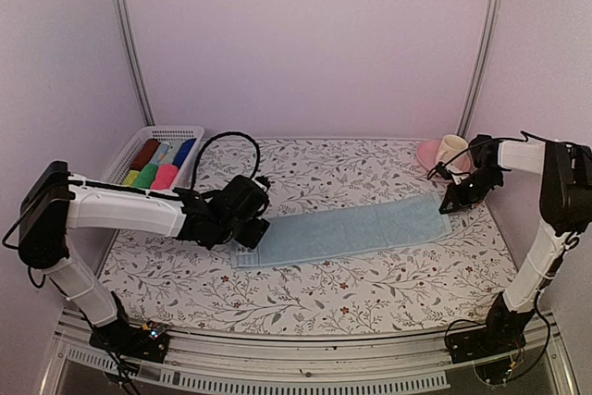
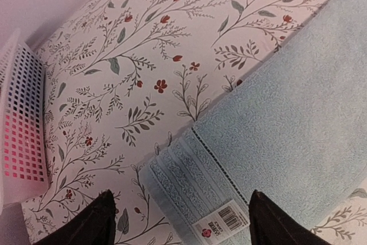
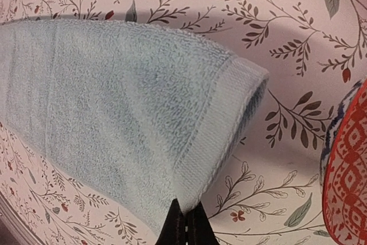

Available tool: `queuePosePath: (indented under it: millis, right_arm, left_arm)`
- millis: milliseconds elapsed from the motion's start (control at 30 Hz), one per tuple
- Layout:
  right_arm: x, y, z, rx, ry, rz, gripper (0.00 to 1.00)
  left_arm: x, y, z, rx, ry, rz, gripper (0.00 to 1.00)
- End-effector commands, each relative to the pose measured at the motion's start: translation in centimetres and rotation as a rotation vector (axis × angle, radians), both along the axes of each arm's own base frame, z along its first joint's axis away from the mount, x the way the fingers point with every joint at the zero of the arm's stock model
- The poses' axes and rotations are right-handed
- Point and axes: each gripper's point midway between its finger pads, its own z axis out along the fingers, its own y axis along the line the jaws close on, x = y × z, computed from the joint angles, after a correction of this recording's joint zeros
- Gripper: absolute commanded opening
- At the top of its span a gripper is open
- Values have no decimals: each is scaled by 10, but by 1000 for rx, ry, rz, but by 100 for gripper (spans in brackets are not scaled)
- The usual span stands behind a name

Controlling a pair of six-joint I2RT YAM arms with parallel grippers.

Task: Roll the towels
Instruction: Pick up the towel from the center of the board, then fold the towel at the center of the board.

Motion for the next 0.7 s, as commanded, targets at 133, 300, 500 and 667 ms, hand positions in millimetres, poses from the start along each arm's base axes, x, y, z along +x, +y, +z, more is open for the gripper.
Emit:
queuePosePath:
  millis: [133,300,500,667]
  right_arm:
    - [-10,54,40,286,34,169,2]
    - [-18,100,71,351,-4,292,2]
    - [-34,172,101,383,-34,488,2]
    - [-44,227,114,433,-32,625,2]
  left_arm:
    - [-3,-2,-7,0,-1,16,80]
    - [-3,2,2,-32,-21,44,85]
    - [-4,19,34,-91,-82,104,89]
    - [-11,42,64,-168,-137,145,89]
